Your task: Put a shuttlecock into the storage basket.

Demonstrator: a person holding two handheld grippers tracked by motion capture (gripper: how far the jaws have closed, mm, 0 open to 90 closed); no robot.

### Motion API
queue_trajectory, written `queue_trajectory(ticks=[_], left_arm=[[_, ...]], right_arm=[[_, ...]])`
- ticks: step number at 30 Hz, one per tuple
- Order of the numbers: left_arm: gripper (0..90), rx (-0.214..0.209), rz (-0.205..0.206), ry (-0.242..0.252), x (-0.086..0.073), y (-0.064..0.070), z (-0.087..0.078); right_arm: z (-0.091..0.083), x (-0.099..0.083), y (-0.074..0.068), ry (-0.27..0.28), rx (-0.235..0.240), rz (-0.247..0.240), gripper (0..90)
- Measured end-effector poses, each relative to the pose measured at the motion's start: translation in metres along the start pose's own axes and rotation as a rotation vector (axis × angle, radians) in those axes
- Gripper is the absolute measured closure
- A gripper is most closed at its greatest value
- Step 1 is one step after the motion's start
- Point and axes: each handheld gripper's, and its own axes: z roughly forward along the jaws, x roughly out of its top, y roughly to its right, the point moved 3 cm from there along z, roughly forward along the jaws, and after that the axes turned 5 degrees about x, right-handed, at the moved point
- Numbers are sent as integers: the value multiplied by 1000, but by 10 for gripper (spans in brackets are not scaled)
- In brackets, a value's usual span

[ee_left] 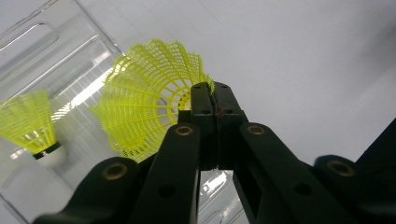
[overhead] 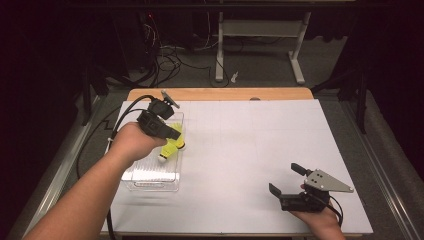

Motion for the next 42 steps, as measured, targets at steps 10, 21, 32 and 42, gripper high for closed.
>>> queue_trajectory(ticks=[10, 21, 32, 42], left_arm=[[898, 24, -28, 2, -12, -12, -5], [898, 26, -49, -9, -21, -19, 1], [897, 25, -72, -19, -29, -27, 7], [897, 39, -87, -23, -38, -33, 4]], right_arm=[[1, 0, -1, -2, 2, -4, 13], [-1, 0, 0, -2, -3, 2, 13], [0, -2, 1, -10, -5, -1, 13], [0, -1, 0, -7, -5, -6, 13]])
